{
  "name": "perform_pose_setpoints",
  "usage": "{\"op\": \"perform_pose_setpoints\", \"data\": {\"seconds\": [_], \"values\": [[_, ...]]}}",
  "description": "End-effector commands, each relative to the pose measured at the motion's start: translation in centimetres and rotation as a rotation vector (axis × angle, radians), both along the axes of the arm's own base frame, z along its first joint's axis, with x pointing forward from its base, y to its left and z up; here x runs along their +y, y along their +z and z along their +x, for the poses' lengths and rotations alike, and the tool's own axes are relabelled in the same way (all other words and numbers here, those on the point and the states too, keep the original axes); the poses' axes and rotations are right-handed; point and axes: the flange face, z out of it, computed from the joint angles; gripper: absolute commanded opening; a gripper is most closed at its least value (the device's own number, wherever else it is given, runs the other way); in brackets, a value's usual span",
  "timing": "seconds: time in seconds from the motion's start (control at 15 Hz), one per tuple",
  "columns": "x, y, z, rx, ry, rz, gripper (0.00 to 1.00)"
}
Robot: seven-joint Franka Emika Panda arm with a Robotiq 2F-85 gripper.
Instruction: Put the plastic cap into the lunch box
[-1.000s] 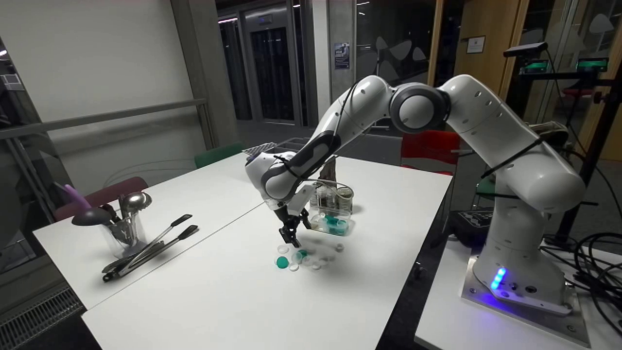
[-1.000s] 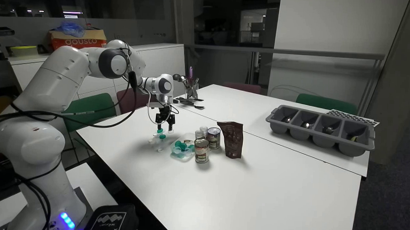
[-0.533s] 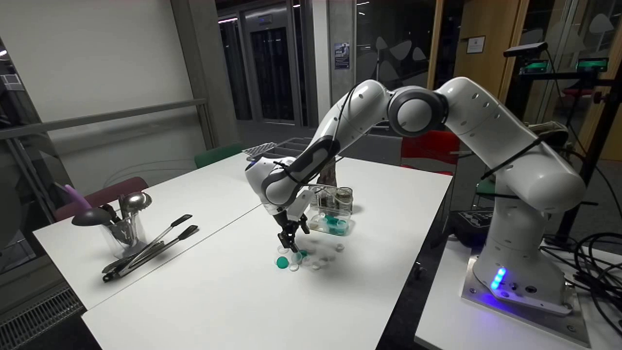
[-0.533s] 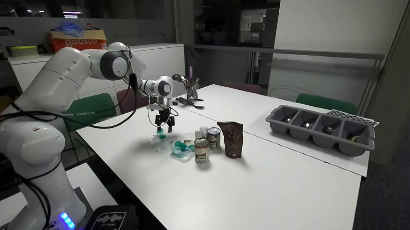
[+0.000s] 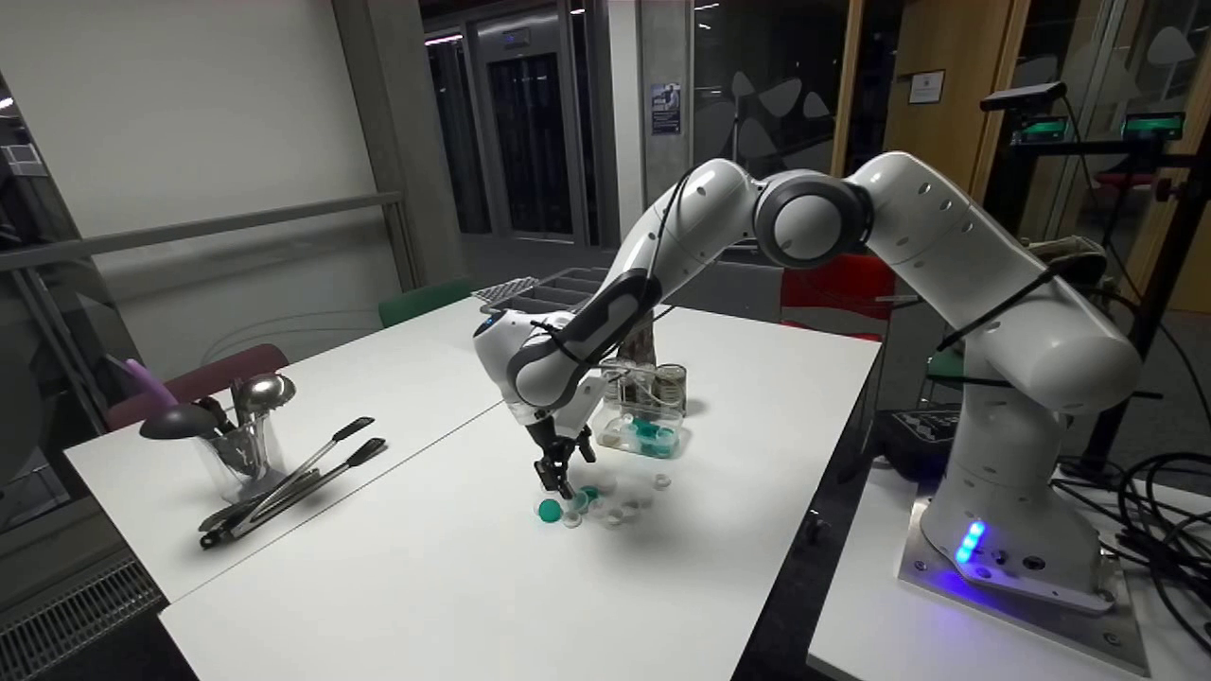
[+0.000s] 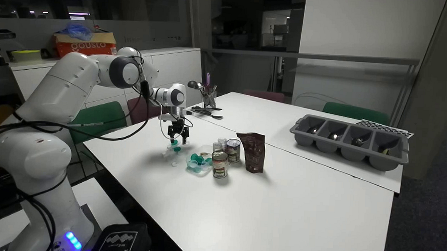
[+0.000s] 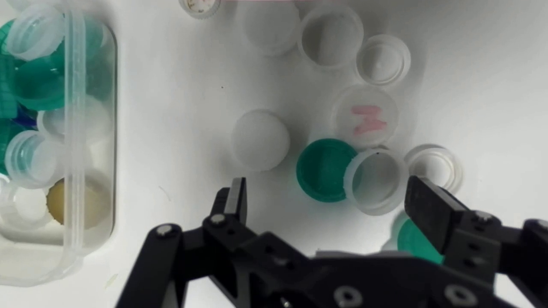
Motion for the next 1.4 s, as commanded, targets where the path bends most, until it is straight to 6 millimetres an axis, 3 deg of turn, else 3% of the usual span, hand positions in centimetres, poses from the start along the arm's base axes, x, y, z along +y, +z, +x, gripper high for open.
{"op": "perform_pose_setpoints", "data": {"seconds": [0.0,0.47,0.53,0.6,0.73,1.13,1.33], "values": [[0.1,0.0,0.2,-0.008,0.022,0.014,1.0],[-0.2,-0.9,0.1,0.002,0.017,0.015,1.0],[-0.2,-1.1,0.1,0.002,0.016,0.016,0.75],[-0.2,-1.1,0.1,0.003,0.017,0.014,0.74],[-0.2,-1.2,0.0,0.002,0.016,0.014,0.6],[-0.2,-0.9,0.0,-0.004,0.017,0.017,0.15],[-0.2,-0.8,0.1,-0.007,0.017,0.017,0.03]]}}
